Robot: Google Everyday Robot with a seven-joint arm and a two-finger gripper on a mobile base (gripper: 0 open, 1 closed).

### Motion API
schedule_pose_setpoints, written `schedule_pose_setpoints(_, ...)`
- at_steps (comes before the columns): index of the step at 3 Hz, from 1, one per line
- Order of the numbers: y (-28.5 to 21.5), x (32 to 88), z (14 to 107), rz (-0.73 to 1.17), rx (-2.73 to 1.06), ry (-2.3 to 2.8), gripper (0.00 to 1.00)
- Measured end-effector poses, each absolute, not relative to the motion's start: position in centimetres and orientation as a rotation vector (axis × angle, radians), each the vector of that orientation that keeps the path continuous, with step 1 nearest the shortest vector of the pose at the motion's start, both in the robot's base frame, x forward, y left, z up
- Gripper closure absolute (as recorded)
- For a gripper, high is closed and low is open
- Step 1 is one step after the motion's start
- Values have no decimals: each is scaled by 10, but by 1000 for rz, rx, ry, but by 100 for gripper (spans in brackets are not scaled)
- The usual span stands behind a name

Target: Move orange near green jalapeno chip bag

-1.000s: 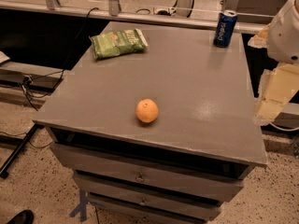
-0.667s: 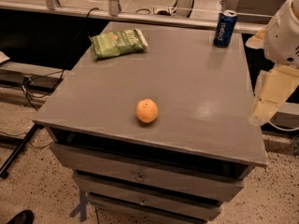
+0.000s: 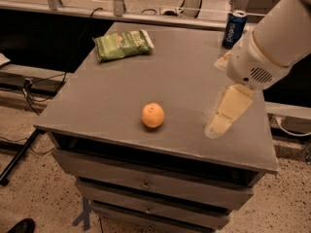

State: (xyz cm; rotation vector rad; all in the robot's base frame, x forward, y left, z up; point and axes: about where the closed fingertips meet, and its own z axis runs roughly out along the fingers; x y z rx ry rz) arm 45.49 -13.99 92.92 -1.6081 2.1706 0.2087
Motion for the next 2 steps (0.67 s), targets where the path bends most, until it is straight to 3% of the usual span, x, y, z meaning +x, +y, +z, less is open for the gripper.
schedule_pose_setpoints(2,-59,474,896,426,-1511,2081,0)
